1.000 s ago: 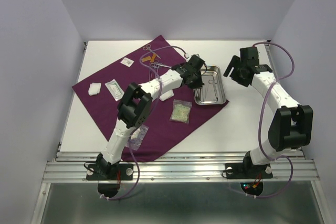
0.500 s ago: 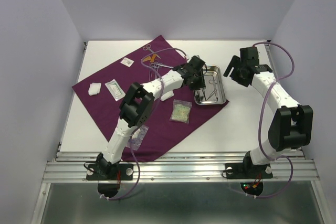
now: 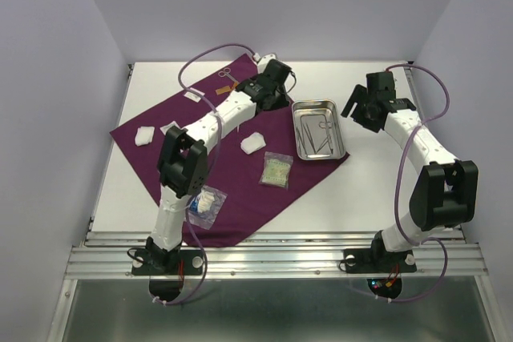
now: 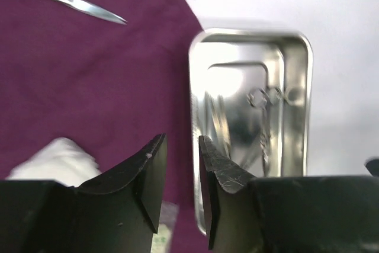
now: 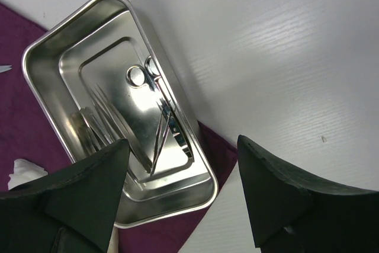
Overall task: Prepare the surgical pack
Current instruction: Place the medical item in the container, then pick up the medical item from the surgical kit.
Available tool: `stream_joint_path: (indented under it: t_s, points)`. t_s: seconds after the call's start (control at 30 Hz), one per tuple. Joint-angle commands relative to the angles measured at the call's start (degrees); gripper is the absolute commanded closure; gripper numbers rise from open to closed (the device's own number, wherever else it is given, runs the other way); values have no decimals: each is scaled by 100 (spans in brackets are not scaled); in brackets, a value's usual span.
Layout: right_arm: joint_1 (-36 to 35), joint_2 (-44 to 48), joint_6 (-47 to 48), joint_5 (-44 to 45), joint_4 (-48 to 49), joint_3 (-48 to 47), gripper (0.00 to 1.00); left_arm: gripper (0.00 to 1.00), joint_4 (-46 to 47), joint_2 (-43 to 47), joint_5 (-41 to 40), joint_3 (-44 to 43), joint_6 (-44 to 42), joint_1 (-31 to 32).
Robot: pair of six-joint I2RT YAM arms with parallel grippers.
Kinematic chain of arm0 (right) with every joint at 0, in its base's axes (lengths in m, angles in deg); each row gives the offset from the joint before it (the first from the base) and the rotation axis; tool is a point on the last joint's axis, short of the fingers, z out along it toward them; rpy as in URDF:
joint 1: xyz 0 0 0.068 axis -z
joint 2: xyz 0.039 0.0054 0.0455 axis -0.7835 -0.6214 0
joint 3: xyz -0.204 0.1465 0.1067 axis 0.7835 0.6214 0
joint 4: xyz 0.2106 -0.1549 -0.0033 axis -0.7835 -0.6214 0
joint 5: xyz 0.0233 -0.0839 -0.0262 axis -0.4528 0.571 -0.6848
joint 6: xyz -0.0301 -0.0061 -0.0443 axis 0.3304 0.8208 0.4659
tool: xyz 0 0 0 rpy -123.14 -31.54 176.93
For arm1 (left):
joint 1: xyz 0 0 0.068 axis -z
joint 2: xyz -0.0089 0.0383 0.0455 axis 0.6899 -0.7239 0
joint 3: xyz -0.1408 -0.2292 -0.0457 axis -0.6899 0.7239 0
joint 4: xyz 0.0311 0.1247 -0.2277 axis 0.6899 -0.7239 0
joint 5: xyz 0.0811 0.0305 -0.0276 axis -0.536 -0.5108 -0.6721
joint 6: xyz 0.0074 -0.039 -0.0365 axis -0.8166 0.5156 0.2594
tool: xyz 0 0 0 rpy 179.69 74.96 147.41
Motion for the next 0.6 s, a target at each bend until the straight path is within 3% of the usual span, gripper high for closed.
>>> stream_joint_path:
  t_s: [0.0,0.23,0.57]
  points:
    - [-10,184,-4,39,233,51,22,60,-401,271,-854,149,-398,-499]
    - [-10,185,-4,12,207,-2,22,48,-542,60,-1066,123,-951,-1141]
    - [-10,149,-12,-49,154,-81,22,50,-542,-843,-1065,-290,-1373,-1599]
